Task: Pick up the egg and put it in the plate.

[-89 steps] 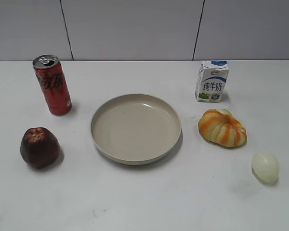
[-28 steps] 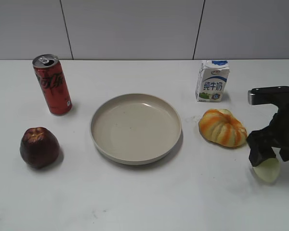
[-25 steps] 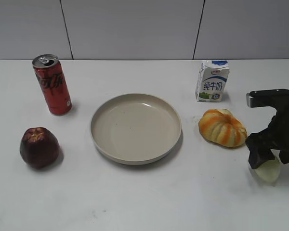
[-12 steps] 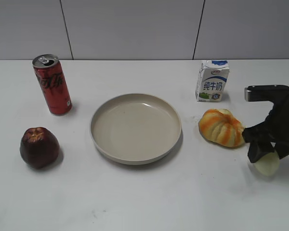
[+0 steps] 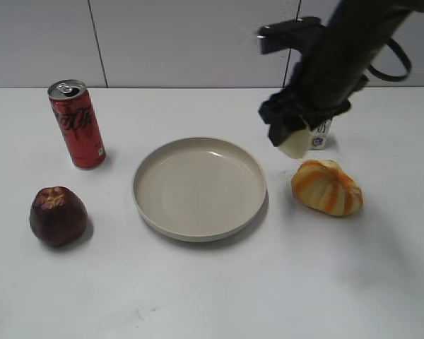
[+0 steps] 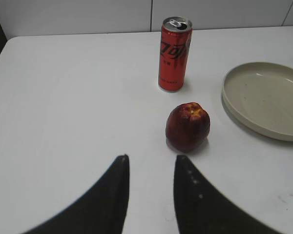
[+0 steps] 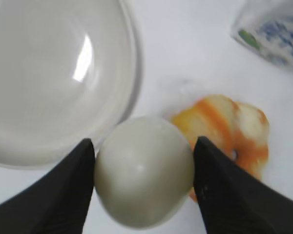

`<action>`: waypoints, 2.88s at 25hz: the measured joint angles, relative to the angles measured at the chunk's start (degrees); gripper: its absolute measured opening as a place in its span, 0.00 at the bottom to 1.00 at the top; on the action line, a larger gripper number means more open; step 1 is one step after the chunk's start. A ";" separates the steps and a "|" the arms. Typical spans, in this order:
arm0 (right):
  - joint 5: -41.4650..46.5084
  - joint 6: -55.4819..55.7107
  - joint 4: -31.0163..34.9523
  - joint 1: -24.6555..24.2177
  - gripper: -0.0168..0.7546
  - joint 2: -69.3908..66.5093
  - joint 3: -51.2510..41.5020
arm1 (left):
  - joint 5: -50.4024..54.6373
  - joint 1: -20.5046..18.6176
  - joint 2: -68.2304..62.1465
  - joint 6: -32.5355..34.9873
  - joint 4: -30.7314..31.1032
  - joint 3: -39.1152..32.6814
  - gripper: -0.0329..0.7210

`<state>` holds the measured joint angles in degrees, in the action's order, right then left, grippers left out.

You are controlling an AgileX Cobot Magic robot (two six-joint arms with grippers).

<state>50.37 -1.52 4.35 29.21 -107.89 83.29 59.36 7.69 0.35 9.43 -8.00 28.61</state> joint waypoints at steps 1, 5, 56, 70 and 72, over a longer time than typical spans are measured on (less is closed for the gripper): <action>0.69 0.00 -0.03 1.59 0.60 -1.77 2.85 | 0.00 0.00 0.00 0.00 0.00 0.00 0.35; 3.40 0.00 -0.15 6.29 0.60 -9.43 11.38 | 0.00 0.00 0.00 0.00 0.00 0.00 0.35; 18.85 2.84 -3.73 -20.41 0.79 -1.03 6.65 | 0.00 0.00 0.00 0.00 -0.05 0.00 0.35; 9.81 2.78 -3.61 -20.41 0.79 34.83 -34.69 | 0.00 0.00 0.00 0.00 -0.05 0.00 0.35; 8.37 2.78 -3.61 -20.41 0.79 40.31 -38.85 | 0.00 0.00 0.00 0.00 -0.05 0.00 0.35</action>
<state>58.75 1.26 0.74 8.80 -67.57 44.44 59.36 7.69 0.35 9.43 -8.05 28.61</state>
